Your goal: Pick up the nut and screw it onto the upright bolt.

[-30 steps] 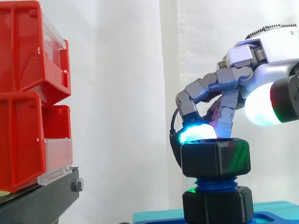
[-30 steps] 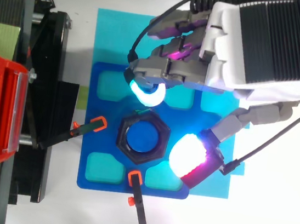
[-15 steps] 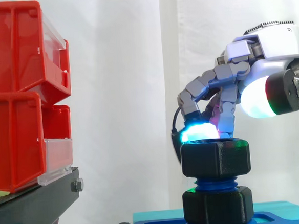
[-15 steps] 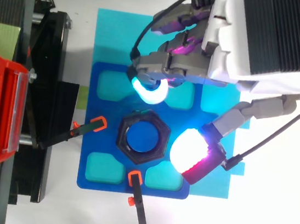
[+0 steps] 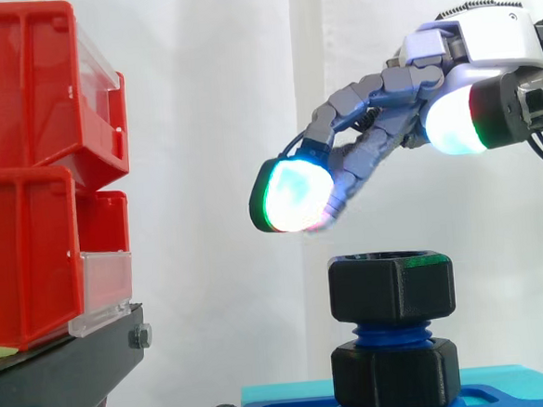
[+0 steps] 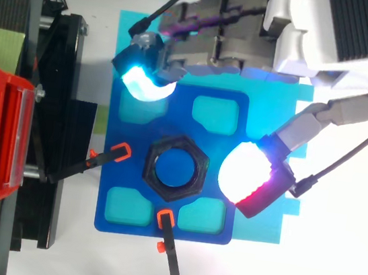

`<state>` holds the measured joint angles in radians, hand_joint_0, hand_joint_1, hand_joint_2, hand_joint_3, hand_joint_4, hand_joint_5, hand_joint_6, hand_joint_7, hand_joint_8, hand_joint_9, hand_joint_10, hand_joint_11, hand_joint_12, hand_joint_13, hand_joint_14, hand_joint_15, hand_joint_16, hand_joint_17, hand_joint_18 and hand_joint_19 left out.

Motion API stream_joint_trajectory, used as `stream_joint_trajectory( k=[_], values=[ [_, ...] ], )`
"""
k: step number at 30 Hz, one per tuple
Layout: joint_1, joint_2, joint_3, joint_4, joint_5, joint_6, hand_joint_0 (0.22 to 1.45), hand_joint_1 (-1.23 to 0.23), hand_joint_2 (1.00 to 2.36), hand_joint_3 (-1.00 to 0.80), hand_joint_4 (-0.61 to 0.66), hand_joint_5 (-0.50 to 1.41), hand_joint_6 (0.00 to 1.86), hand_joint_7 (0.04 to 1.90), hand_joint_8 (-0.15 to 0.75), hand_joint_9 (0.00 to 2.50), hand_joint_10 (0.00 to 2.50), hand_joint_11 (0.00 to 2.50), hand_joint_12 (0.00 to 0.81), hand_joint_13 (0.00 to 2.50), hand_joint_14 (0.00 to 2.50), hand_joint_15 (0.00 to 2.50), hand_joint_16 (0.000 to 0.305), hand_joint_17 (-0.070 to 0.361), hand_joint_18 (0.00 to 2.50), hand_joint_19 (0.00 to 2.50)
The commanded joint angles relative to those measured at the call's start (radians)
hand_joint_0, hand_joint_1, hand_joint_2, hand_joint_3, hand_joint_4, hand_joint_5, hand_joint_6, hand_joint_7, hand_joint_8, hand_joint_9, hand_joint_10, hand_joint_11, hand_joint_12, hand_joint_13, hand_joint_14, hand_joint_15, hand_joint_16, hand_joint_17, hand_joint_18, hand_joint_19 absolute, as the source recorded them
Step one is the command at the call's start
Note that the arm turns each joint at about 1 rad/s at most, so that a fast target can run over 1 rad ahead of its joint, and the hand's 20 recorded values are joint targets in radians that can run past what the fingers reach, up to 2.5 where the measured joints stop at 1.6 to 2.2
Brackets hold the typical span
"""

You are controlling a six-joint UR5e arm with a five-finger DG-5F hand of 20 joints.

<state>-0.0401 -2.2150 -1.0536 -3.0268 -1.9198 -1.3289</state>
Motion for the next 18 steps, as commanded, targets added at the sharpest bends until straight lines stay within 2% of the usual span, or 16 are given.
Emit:
stream_joint_trajectory(
  k=[1,3,8,10,12,18],
  values=[
    [0.006,-0.008,0.000,0.003,0.001,0.001,0.48,-0.39,1.00,-0.50,0.16,-0.18,0.50,0.52,0.236,0.51,0.00,0.00,0.374,0.35,0.00,0.00,0.067,0.150,0.00,0.00],
    [0.011,-0.009,0.000,0.003,0.002,0.001,0.47,-0.37,1.00,-0.50,0.14,-0.19,0.50,0.51,0.219,0.40,0.00,0.00,0.383,0.26,0.00,0.00,0.071,0.161,0.00,0.00],
    [0.025,-0.017,0.000,0.008,0.013,0.008,0.46,-0.37,1.00,-0.50,0.14,-0.19,0.50,0.51,0.218,0.36,0.00,0.00,0.388,0.23,0.00,0.00,0.073,0.164,0.00,0.00],
    [0.039,-0.015,-0.002,0.002,0.022,0.010,0.46,-0.36,1.00,-0.50,0.14,-0.19,0.50,0.51,0.220,0.36,0.00,0.00,0.389,0.23,0.00,0.00,0.073,0.165,0.00,0.00],
    [0.045,-0.017,-0.002,-0.009,0.028,0.013,0.46,-0.36,1.00,-0.50,0.14,-0.19,0.50,0.51,0.221,0.36,0.00,0.00,0.389,0.23,0.00,0.00,0.074,0.166,0.00,0.00],
    [0.054,-0.015,-0.017,-0.017,0.028,0.024,0.46,-0.35,1.00,-0.50,0.17,-0.18,0.50,0.52,0.233,0.38,0.00,0.00,0.392,0.24,0.00,0.00,0.075,0.169,0.00,0.00]
  ],
)
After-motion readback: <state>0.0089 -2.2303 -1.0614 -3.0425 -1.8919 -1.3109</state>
